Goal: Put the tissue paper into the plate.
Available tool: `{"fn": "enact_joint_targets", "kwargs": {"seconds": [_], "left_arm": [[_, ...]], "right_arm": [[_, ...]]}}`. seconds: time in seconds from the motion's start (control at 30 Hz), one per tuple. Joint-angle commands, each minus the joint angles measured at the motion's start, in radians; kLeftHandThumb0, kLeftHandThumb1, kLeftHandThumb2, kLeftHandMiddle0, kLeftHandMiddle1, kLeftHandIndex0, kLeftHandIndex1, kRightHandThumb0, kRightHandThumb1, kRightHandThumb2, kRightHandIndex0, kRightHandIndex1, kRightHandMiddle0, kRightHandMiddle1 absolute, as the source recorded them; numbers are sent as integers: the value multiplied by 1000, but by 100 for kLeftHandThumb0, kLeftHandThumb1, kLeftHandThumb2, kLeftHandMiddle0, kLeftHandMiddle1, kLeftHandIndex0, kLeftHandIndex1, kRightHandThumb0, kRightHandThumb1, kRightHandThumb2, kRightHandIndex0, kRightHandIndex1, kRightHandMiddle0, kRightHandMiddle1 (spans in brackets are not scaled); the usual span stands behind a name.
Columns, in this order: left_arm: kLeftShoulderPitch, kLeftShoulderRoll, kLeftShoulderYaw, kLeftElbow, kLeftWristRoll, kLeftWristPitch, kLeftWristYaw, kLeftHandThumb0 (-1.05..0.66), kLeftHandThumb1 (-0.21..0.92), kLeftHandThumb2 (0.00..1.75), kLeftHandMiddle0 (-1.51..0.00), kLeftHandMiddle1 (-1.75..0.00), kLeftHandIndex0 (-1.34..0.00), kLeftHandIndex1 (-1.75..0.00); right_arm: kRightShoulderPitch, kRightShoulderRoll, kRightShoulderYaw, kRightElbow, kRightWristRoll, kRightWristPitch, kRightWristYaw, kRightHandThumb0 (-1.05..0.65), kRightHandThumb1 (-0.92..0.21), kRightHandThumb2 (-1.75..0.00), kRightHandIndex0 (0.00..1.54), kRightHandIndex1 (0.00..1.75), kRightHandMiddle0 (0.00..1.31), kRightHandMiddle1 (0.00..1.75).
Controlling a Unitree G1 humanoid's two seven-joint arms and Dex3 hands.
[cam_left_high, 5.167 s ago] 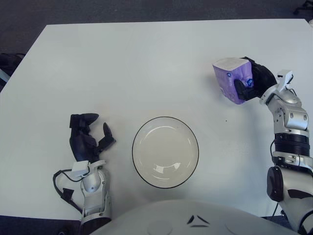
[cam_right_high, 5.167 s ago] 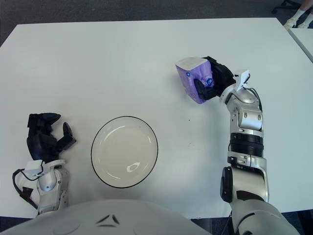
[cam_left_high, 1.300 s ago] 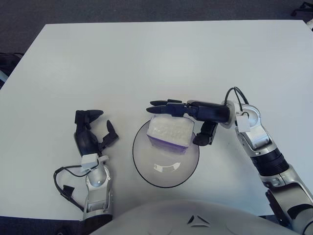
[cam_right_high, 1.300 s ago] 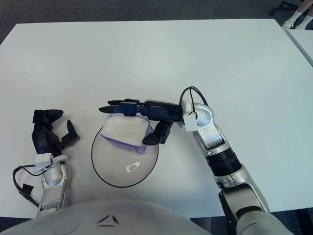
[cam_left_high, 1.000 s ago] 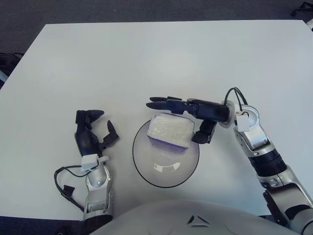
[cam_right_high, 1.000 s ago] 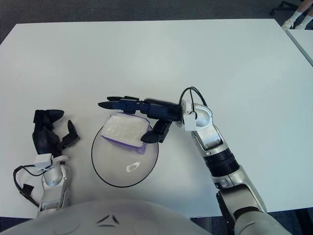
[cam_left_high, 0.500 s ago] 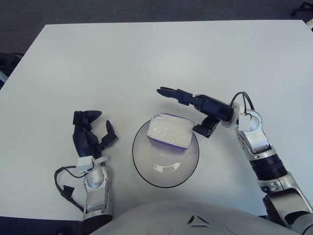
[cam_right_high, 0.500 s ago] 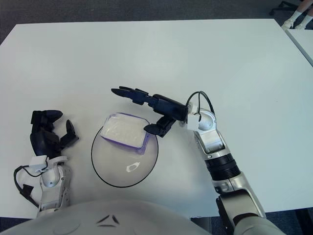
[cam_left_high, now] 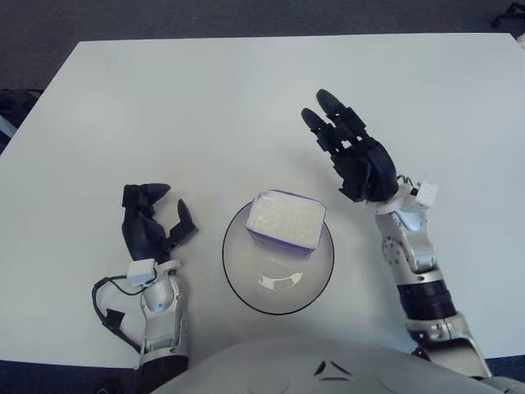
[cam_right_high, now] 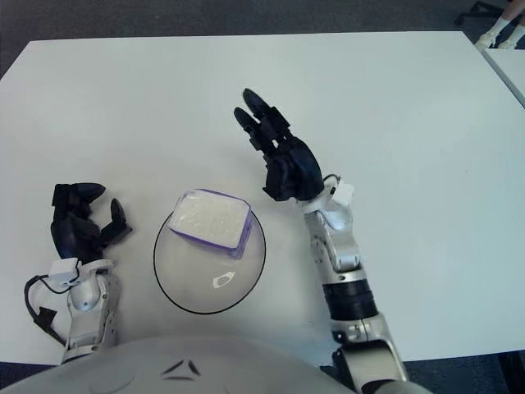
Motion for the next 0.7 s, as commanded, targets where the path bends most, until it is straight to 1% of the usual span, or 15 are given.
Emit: {"fn": "enact_joint_targets", "kwargs": {"seconds": [0.0, 0.07, 0.1, 0.2, 0.3, 0.37, 0.47, 0.5, 0.57, 0.6, 0.67], "left_arm": [[24, -2, 4, 112, 11, 6, -4, -1, 33, 123, -66, -150, -44, -175], [22, 0, 5, 116, 9, 4, -6, -1, 33, 123, -67, -150, -44, -175], [21, 1, 6, 117, 7, 5, -7, -1, 33, 123, -67, -150, -44, -175], [20, 3, 6, 118, 5, 5, -9, -1, 33, 124, -67, -151, -44, -175], [18, 6, 7, 120, 2, 4, -12, -1, 33, 124, -66, -152, -44, -175], [17, 8, 7, 121, -1, 5, -16, -1, 33, 124, -66, -152, -44, -175], [15, 9, 8, 123, -3, 6, -19, -1, 33, 124, -67, -152, -44, -175], [14, 9, 9, 124, -4, 6, -20, -1, 33, 124, -67, -152, -44, -175], [12, 9, 9, 125, -9, 8, -23, -1, 32, 124, -67, -151, -45, -175], [11, 8, 9, 127, -12, 6, -26, -1, 32, 124, -67, -151, -45, -175], [9, 8, 9, 130, -16, 2, -30, -1, 32, 124, -67, -151, -45, -175]], "right_arm": [[20, 40, -29, -31, -26, -6, -68, -79, -92, -93, 0, 71, 0, 59], [27, 73, -41, -21, -42, 7, -127, -75, -92, -91, 0, 75, 0, 69], [33, 91, -51, -17, -50, 17, -164, -74, -92, -91, 0, 76, 0, 71], [47, 120, -68, -12, -69, 30, -226, -71, -92, -89, 0, 80, 0, 80], [69, 154, -91, -3, -104, 26, -301, -70, -92, -89, 0, 84, 0, 89], [84, 180, -103, 6, -148, 11, -359, -67, -91, -88, 0, 89, 0, 100], [91, 194, -106, 11, -180, 6, -393, -64, -89, -89, 2, 94, 0, 114], [95, 198, -107, 18, -200, 5, -408, -64, -88, -89, 2, 95, 0, 115], [103, 203, -105, 32, -242, 8, -438, -62, -86, -92, 4, 97, 0, 125], [108, 206, -102, 35, -263, 21, -457, -62, -85, -93, 4, 98, 0, 127], [115, 212, -99, 35, -287, 42, -484, -61, -84, -94, 7, 100, 0, 136]]}}
